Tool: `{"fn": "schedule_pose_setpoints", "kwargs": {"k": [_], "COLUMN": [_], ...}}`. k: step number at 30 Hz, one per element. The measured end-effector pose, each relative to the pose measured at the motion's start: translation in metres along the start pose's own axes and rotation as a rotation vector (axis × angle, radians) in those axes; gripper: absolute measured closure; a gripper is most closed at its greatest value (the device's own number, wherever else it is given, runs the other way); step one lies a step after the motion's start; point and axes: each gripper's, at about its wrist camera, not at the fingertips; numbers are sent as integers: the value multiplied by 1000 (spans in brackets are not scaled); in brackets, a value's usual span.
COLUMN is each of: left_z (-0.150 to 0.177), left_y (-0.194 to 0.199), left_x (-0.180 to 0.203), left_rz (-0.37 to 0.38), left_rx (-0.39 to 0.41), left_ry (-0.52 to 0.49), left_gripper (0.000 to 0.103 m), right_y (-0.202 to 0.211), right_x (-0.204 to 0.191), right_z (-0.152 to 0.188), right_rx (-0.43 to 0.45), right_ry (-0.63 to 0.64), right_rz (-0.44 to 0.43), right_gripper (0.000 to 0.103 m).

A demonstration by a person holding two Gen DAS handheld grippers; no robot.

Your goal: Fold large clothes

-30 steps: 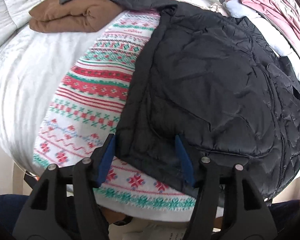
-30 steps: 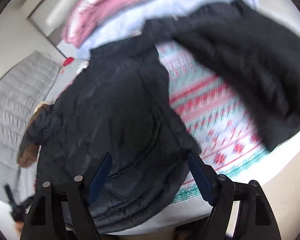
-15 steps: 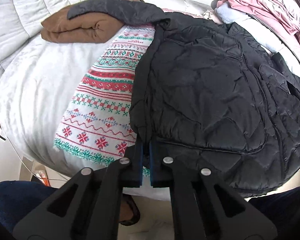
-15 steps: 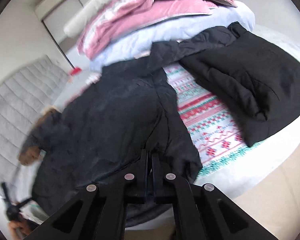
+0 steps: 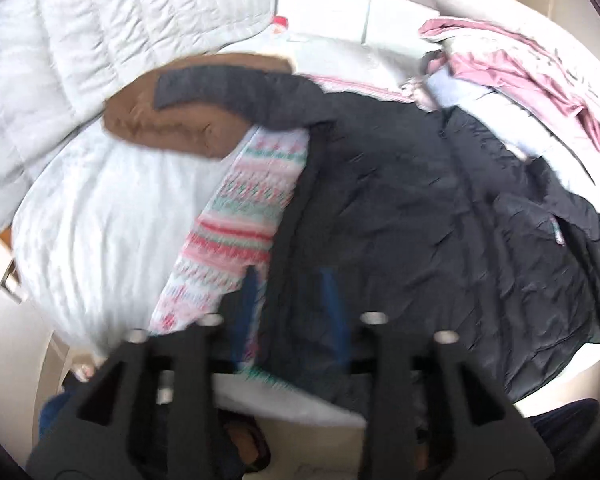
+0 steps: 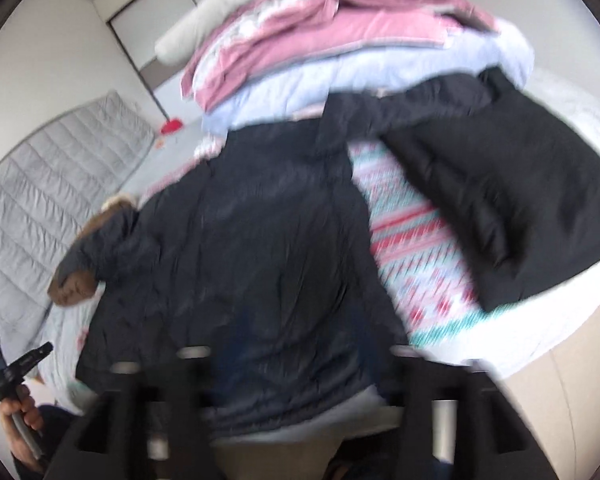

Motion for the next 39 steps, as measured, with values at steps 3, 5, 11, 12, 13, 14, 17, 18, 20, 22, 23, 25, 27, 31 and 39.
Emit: {"fn": "schedule_pose_setpoints", "kwargs": {"k": [3, 5, 11, 12, 13, 14, 17, 18, 20, 22, 23, 25, 27, 31, 39], "left_z": [-10, -14, -21, -22, -23, -23, -23, -24, -29, -39, -44, -58, -77, -105, -117], "left_y": [-14, -30, -73, -80, -83, -87, -99, -103, -109, -110, -110, -110, -110, -110, -173], "left_x": [23, 44, 102, 113, 118, 125, 139, 142, 147, 149, 152, 159, 168, 176, 133], "left_rz": [51, 76, 103, 105, 100, 99, 117, 121, 138, 176, 192, 224, 262, 366, 248], "left_rx": [-4, -50, -104, -106, -109, -113, -128, -136, -154, -158, -158, -156, -148, -49, -89], "left_ry": [-35, -71, -173, -201, -216, -234, -274, -281, -273, -251, -246, -236, -200, -123, -61], "left_gripper": [49, 49, 49, 49, 49, 49, 49, 49, 49, 49, 48, 37, 33, 12, 9], "right_y": [-27, -66, -99, -100, -102, -101, -103, -108, -114, -115, -113, -102, -80, -67, -127], "right_x": [9, 28, 32, 28, 22, 19, 12, 13, 14, 14, 14, 19, 32, 67, 178], "right_z": [-13, -13, 2, 5, 11, 15, 25, 28, 29, 24, 21, 5, -32, -99, -176], "right_rx": [-50, -156, -279, -303, -342, -359, -411, -438, -475, -499, -498, -446, -298, -49, 104], "right_ry": [25, -51, -20, 14, 66, 91, 151, 156, 160, 153, 150, 128, 58, -133, -500], "right_rz": [-13, -62, -26, -1, 35, 53, 74, 76, 69, 44, 34, 11, -22, -89, 46], "right_gripper": [27, 28, 95, 96, 96, 96, 96, 96, 92, 90, 89, 85, 63, 31, 31]}}
Point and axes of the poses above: each gripper's, at about its wrist camera, not at the fingertips, and y roughly against the way its jaws point, x to its right, z to its underside, and after that the axes turned 8 degrees about y, right-handed
